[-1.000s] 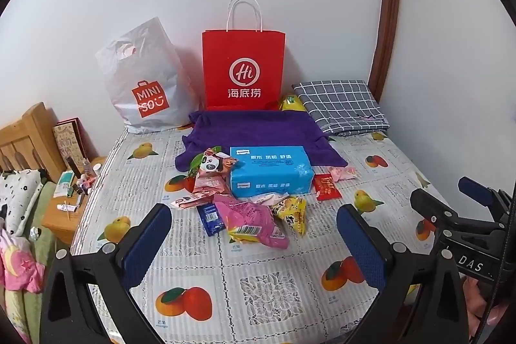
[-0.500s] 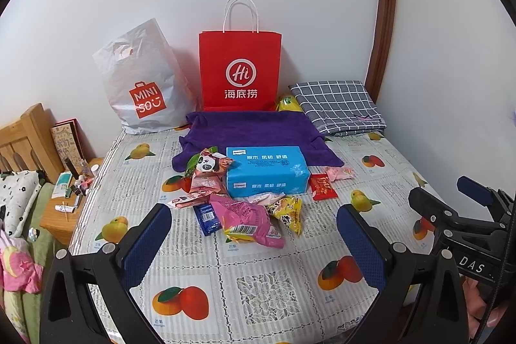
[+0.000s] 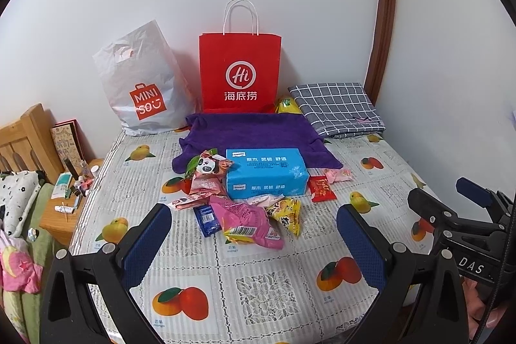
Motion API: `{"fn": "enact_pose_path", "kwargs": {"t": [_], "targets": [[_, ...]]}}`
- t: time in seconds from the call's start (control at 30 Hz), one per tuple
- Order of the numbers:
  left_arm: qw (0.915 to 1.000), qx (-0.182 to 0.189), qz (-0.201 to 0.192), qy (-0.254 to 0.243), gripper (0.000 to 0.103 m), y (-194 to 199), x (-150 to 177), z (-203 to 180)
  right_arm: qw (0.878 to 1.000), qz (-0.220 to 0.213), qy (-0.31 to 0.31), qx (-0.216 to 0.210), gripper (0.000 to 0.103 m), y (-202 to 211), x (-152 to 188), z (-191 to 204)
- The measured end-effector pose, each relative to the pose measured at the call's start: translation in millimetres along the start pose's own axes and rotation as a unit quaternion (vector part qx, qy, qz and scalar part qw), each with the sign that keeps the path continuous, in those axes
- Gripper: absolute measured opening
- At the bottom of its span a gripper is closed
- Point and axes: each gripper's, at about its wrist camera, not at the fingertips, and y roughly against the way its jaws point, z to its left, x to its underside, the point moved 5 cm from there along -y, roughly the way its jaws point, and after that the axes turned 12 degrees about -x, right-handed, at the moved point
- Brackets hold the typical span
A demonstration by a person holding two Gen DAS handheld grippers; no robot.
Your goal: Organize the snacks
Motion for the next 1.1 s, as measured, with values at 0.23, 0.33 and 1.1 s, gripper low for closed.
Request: {"fn": "enact_pose_path", "kwargs": {"t": [0.23,0.33,1.1], "targets": [[1.0000,0.000,-0.001,0.000,0.103,0.3,0.3,0.3,1.000,-0.003,-0.001,-0.001,0.102,1.9,-1.1,0.0],[1.0000,0.000,-0.001,0.000,0.103,0.7,-0.4,0.1,1.000,-0.004,-0.003,-0.002,0.102,2.9,-1.1,0.4],[1.0000,0.001,-0.001,0.000,0.103,2.7,-0.8,0.3,1.000,-0.003,-0.005,-0.001,0.102,2.7,-0.4,0.5]]}}
